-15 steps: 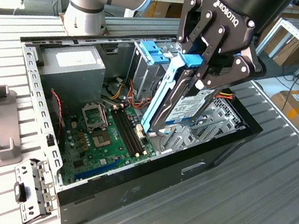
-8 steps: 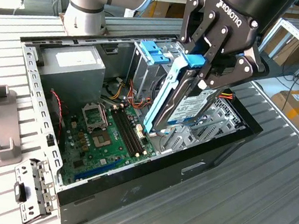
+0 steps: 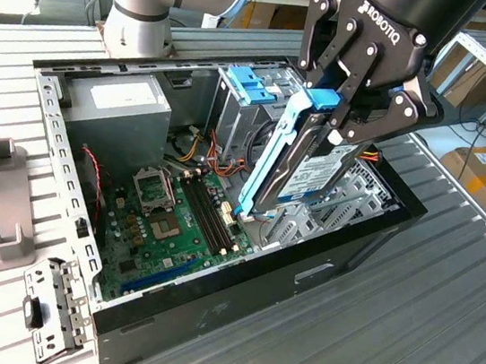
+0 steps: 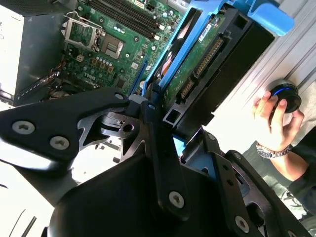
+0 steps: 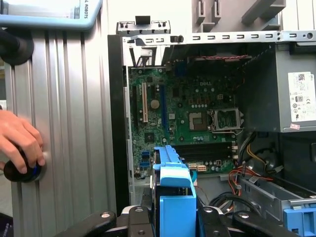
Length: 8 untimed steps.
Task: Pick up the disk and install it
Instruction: 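Pick up the disk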
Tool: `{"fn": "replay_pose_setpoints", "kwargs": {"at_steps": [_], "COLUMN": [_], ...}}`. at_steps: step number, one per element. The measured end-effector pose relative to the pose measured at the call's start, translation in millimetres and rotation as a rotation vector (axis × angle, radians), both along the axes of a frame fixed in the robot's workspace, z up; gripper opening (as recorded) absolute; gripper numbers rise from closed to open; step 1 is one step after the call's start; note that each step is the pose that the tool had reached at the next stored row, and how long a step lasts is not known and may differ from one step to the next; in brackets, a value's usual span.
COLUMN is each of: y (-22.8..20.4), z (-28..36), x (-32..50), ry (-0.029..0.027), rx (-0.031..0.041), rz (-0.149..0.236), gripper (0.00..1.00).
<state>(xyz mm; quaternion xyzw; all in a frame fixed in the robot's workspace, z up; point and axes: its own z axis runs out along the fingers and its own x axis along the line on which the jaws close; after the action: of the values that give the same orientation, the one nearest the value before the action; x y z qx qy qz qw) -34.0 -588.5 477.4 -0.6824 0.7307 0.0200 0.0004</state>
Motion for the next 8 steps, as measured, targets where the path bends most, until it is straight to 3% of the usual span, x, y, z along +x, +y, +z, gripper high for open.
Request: {"fn": "replay_pose_setpoints", "kwargs": {"at_steps": [8], "y": [0.0], "z": [0.0], "x": [5.9], "ry": [0.0], "rx": [-0.0018], "rz": [0.0], "gripper": [0.36]}}
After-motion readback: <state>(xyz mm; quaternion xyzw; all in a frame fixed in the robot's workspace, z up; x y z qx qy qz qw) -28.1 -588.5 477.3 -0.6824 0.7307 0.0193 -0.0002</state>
